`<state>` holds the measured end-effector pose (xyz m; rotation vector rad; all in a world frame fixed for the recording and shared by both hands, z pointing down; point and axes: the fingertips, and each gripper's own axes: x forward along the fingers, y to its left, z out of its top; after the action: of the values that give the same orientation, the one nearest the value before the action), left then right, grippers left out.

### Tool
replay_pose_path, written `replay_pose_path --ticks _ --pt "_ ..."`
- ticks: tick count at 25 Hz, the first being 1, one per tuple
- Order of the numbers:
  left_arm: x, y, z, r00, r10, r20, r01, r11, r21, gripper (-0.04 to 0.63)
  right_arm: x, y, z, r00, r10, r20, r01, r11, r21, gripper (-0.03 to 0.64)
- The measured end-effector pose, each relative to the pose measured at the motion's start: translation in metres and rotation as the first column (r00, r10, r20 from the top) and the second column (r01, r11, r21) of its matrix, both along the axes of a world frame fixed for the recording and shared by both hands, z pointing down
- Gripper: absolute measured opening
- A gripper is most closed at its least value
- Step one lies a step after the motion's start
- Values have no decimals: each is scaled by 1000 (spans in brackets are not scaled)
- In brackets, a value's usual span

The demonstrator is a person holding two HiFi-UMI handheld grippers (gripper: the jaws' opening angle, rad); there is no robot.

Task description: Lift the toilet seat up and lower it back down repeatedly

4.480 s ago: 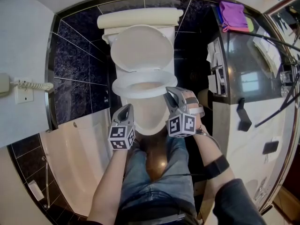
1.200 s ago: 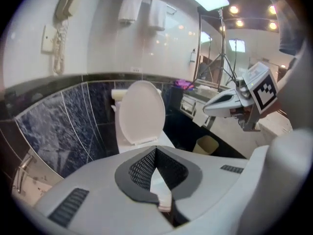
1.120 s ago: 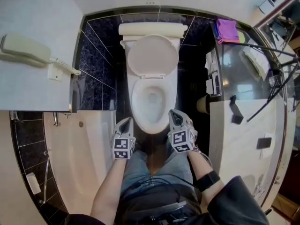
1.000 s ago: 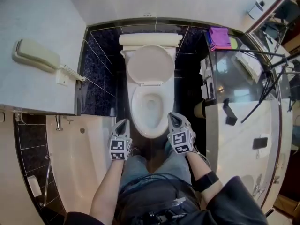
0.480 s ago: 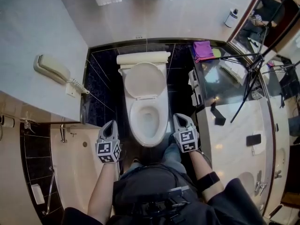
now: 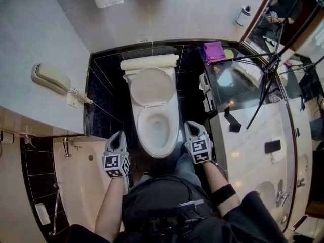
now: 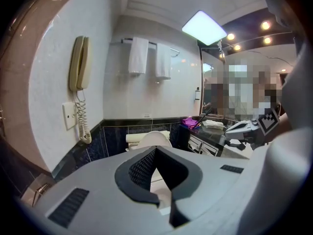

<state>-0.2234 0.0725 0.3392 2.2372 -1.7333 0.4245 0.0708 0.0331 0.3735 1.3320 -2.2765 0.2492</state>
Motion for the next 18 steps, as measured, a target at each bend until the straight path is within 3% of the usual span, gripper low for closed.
replay_pose_path --ticks 6,11,18 --pt "8 -4 8 1000 9 0 -9 1000 -1 0 1 -6 12 1000 3 1 -3 999 -32 18" --pt "18 -10 25 999 33 15 -33 999 -20 0 6 -14 34 998 62 26 -60 995 -76 20" --pt "32 -26 81 996 65 53 -63 997 -42 0 11 -14 125 978 172 114 -138 955 -263 89"
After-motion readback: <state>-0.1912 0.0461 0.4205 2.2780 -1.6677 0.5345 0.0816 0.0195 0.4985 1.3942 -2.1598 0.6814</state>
